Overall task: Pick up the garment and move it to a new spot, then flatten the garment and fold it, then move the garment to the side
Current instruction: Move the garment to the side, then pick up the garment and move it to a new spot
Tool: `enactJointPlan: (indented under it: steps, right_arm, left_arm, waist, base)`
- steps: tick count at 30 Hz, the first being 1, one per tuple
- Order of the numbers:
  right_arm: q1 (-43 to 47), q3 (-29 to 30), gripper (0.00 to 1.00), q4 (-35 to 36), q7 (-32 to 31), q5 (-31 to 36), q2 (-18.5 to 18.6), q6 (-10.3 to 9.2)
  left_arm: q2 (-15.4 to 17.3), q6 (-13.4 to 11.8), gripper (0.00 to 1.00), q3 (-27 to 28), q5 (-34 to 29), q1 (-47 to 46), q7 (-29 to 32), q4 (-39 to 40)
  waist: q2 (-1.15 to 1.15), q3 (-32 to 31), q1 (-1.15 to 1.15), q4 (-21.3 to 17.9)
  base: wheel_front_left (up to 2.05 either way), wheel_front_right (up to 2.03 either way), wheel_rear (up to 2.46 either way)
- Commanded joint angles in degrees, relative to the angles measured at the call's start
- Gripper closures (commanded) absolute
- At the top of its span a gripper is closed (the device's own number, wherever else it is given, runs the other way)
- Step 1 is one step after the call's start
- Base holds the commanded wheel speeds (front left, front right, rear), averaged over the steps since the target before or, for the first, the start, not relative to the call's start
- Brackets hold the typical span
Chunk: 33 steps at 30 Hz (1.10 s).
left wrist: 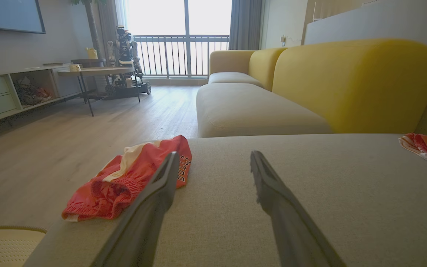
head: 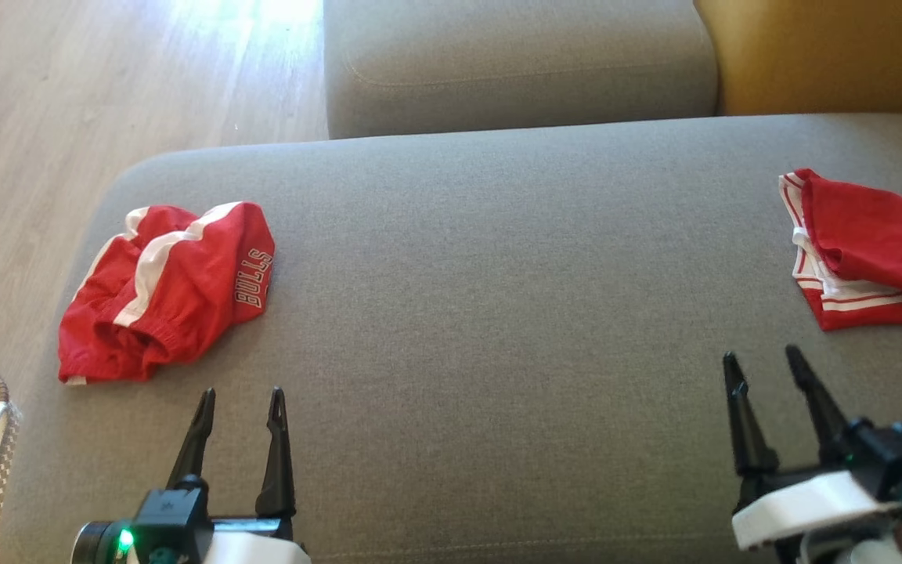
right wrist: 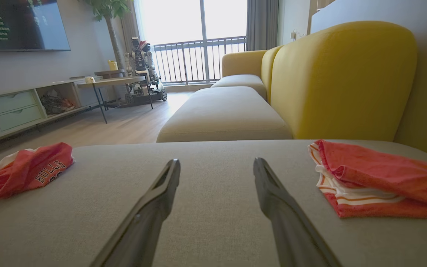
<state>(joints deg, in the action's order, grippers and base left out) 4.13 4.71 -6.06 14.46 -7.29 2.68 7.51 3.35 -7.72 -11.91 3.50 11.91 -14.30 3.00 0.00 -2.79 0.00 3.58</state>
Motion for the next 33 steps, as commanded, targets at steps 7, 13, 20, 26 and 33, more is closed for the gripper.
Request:
enactJointPlan:
  steps: [7, 13, 20, 26, 33]
  right_arm:
    - [0.86, -2.77, 0.00, 3.43, 0.53, -1.57, 0.21, -0.02]
    - [1.20, -2.77, 0.00, 3.52, 0.53, -2.06, 0.21, -0.02]
    - [1.48, -2.38, 0.00, 3.10, 0.53, -2.15, 0.21, -0.02]
    - [1.57, -2.40, 0.00, 3.11, 0.53, -2.43, 0.21, -0.02]
    - [1.71, -2.34, 0.00, 3.17, 0.53, -2.65, 0.20, -0.02]
  left_arm:
    - [-0.19, 1.26, 0.00, 3.20, -1.41, -0.96, -0.70, 2.86]
    - [-0.25, 1.23, 0.00, 3.28, -1.64, -0.82, -0.70, 2.91]
    - [-0.31, 0.84, 0.00, 3.44, -1.89, -0.65, -0.70, 2.42]
    - [-0.35, 0.49, 0.00, 3.54, -1.93, -0.71, -0.70, 2.11]
    - [-0.38, 0.43, 0.00, 3.66, -1.91, -0.80, -0.70, 1.83]
  waist:
    - [0.00, -0.61, 0.00, 0.43]
    - [0.00, -0.72, 0.00, 0.49]
    - [0.00, -0.96, 0.00, 0.56]
    - [0.00, -1.06, 0.00, 0.56]
    - [0.00, -1.39, 0.00, 0.69]
  base:
    - [0.00, 0.00, 0.00]
    - [0.00, 0.00, 0.00]
    - [0.00, 0.00, 0.00]
    - [0.00, 0.00, 0.00]
    - [0.00, 0.00, 0.00]
